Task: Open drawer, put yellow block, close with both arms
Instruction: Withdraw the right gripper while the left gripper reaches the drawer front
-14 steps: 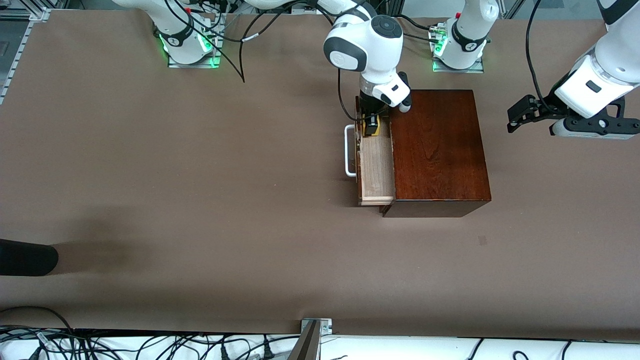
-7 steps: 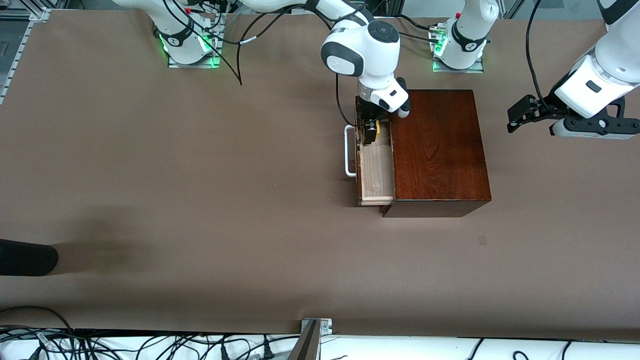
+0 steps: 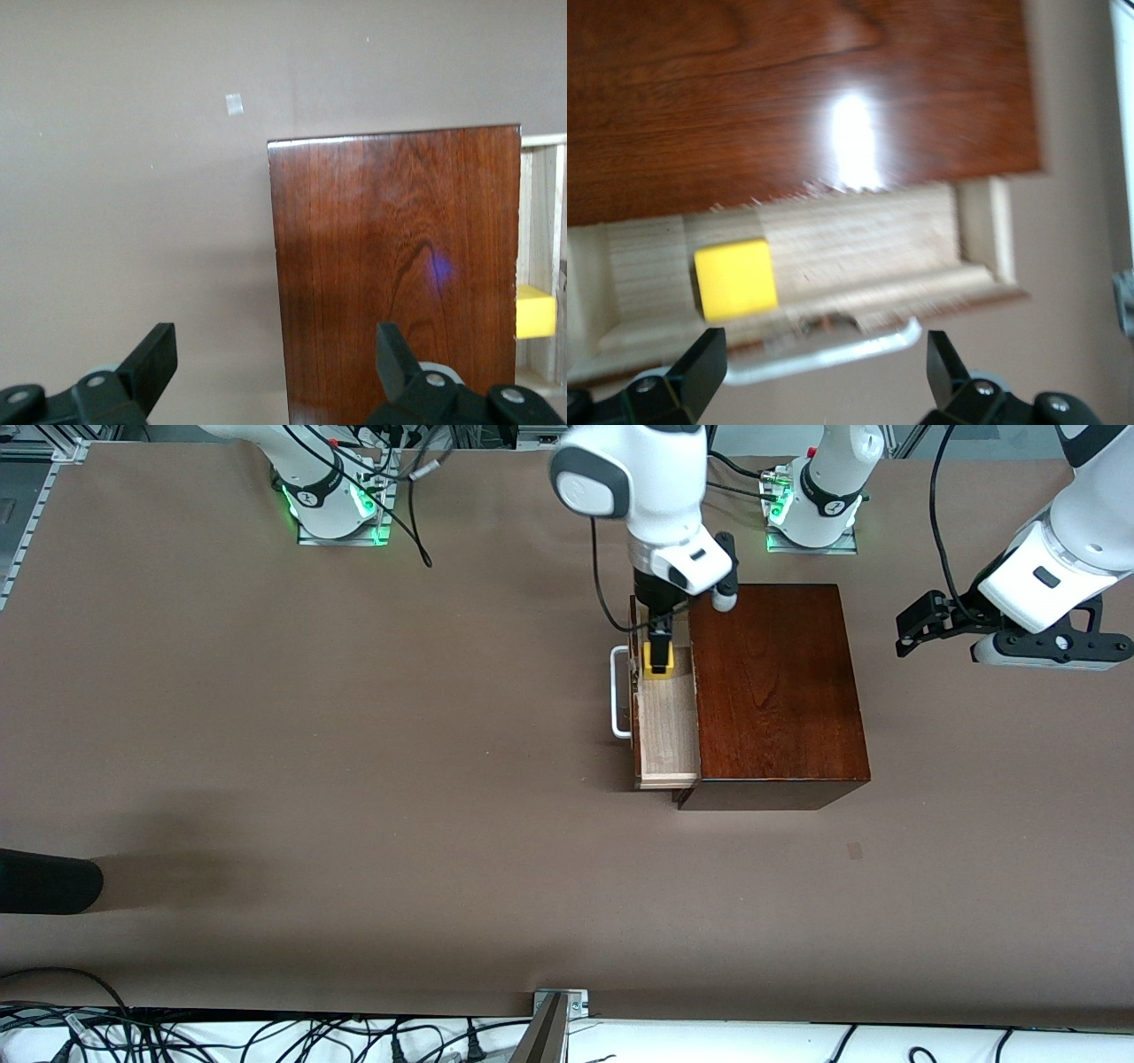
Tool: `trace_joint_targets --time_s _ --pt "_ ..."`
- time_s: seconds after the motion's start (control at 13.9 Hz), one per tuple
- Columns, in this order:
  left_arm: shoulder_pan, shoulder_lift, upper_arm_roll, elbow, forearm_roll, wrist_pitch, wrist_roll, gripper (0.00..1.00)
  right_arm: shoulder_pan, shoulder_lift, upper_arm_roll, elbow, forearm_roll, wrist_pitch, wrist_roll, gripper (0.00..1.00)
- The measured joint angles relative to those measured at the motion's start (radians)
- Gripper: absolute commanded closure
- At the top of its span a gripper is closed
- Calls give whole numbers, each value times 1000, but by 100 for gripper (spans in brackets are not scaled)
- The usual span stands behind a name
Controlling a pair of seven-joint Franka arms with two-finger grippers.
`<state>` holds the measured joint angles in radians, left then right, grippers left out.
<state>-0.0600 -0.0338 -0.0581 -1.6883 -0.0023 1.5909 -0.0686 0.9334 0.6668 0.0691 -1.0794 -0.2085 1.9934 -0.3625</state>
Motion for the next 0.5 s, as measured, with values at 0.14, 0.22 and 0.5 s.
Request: trace_joint_targets --time_s 0.14,0.22,0.5 --pt "-8 0 -19 22 0 -55 26 0 -69 -78 -22 -5 112 -16 4 0" --pt "-12 0 -32 31 0 -68 68 0 -119 -121 -32 -23 160 -21 7 0" --pt "-23 9 -51 38 -46 -85 406 0 -426 -305 -45 -159 307 -66 3 0"
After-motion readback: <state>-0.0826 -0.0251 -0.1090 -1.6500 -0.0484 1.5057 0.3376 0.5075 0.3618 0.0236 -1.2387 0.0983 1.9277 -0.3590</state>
